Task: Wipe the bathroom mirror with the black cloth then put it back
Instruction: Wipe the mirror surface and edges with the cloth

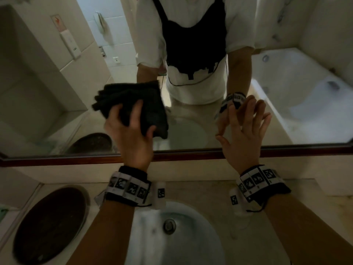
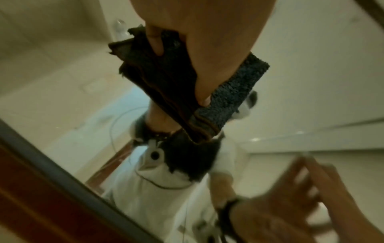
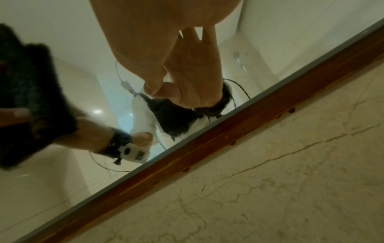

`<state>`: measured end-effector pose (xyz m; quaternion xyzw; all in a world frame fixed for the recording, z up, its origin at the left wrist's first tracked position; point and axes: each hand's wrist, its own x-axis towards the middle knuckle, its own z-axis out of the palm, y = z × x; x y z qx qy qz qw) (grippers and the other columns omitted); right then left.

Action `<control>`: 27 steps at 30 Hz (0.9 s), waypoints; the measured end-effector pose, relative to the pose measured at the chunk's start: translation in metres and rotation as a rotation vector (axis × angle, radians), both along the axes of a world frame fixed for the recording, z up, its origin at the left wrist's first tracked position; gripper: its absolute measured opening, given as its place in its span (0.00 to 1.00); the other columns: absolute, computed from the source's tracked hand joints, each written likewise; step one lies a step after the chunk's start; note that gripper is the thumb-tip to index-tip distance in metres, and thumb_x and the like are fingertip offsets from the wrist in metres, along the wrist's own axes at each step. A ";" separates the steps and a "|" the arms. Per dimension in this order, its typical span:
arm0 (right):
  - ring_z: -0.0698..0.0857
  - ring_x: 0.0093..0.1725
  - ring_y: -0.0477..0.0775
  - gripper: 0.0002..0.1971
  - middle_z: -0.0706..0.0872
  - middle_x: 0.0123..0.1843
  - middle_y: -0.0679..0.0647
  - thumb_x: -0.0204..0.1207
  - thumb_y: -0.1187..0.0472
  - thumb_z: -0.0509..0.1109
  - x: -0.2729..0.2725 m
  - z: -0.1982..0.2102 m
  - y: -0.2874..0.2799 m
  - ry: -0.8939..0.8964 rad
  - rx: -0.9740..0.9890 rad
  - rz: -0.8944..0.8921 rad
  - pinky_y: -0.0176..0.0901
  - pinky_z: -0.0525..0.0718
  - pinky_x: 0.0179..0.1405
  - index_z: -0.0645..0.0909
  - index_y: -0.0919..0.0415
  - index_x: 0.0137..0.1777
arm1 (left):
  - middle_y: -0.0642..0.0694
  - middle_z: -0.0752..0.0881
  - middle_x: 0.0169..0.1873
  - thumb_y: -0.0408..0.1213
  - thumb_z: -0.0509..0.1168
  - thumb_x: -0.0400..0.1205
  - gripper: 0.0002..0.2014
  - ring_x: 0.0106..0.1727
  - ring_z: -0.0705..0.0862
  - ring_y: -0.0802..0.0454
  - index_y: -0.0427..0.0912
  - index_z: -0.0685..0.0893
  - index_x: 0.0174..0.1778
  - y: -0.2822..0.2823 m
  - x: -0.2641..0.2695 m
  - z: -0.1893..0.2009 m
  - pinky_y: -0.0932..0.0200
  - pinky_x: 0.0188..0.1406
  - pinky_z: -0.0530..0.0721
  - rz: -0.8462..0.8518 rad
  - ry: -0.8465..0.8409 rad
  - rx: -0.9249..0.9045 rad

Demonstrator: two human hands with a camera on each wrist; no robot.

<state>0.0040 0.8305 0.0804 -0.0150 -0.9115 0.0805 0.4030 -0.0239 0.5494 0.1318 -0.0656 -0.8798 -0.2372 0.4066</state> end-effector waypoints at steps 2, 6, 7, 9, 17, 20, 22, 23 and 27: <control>0.44 0.85 0.75 0.52 0.49 0.86 0.71 0.71 0.43 0.78 -0.001 -0.001 0.000 0.006 0.004 0.000 0.81 0.45 0.79 0.51 0.51 0.88 | 0.40 0.57 0.79 0.38 0.77 0.74 0.38 0.76 0.60 0.32 0.57 0.70 0.79 0.033 0.007 -0.005 0.34 0.74 0.71 -0.043 -0.019 -0.064; 0.45 0.85 0.76 0.49 0.48 0.86 0.69 0.72 0.43 0.78 0.000 -0.002 0.002 0.016 0.011 -0.001 0.81 0.46 0.79 0.55 0.52 0.87 | 0.37 0.69 0.72 0.38 0.72 0.78 0.25 0.66 0.71 0.31 0.53 0.82 0.72 0.078 0.013 -0.036 0.37 0.63 0.78 -0.104 0.100 -0.129; 0.44 0.85 0.75 0.48 0.47 0.87 0.68 0.72 0.43 0.78 0.001 -0.002 0.003 0.014 0.006 0.000 0.80 0.46 0.79 0.55 0.52 0.87 | 0.37 0.71 0.71 0.39 0.71 0.78 0.23 0.65 0.72 0.32 0.53 0.83 0.71 0.079 0.014 -0.044 0.38 0.62 0.79 -0.098 0.107 -0.127; 0.41 0.86 0.71 0.49 0.46 0.87 0.67 0.72 0.43 0.78 0.001 -0.001 0.004 0.013 0.000 0.002 0.79 0.45 0.80 0.55 0.51 0.87 | 0.36 0.72 0.70 0.41 0.73 0.76 0.25 0.65 0.73 0.30 0.55 0.82 0.71 0.065 0.013 -0.058 0.38 0.61 0.79 -0.066 0.057 -0.116; 0.45 0.85 0.77 0.51 0.44 0.87 0.66 0.71 0.43 0.79 0.000 -0.003 0.002 0.011 0.008 -0.010 0.77 0.41 0.79 0.53 0.51 0.87 | 0.27 0.68 0.71 0.40 0.83 0.68 0.35 0.67 0.70 0.28 0.47 0.75 0.69 -0.038 0.002 -0.081 0.35 0.60 0.79 0.051 -0.135 0.035; 0.45 0.85 0.76 0.52 0.44 0.87 0.66 0.71 0.43 0.79 0.000 -0.003 0.002 0.014 0.006 -0.009 0.77 0.40 0.80 0.49 0.49 0.87 | 0.26 0.68 0.71 0.37 0.83 0.67 0.36 0.68 0.69 0.28 0.46 0.75 0.69 -0.037 0.001 -0.083 0.35 0.62 0.79 0.051 -0.135 0.058; 0.45 0.84 0.76 0.52 0.45 0.86 0.67 0.72 0.42 0.78 0.000 -0.003 0.001 0.019 0.008 -0.001 0.77 0.40 0.80 0.49 0.49 0.87 | 0.26 0.67 0.73 0.36 0.82 0.68 0.37 0.70 0.68 0.27 0.46 0.74 0.71 -0.033 0.001 -0.087 0.35 0.64 0.78 0.062 -0.122 0.078; 0.46 0.84 0.77 0.51 0.46 0.86 0.68 0.72 0.42 0.78 -0.001 -0.004 0.002 0.022 0.012 0.001 0.77 0.39 0.80 0.50 0.49 0.87 | 0.26 0.66 0.74 0.35 0.81 0.68 0.37 0.71 0.68 0.27 0.46 0.73 0.72 -0.030 0.001 -0.089 0.35 0.66 0.77 0.066 -0.114 0.089; 0.47 0.83 0.79 0.50 0.47 0.85 0.71 0.71 0.42 0.78 -0.003 -0.006 0.001 0.019 0.012 -0.001 0.78 0.40 0.80 0.53 0.52 0.87 | 0.33 0.62 0.77 0.35 0.80 0.70 0.38 0.74 0.65 0.27 0.49 0.70 0.74 -0.006 0.002 -0.095 0.34 0.71 0.74 0.054 -0.100 0.134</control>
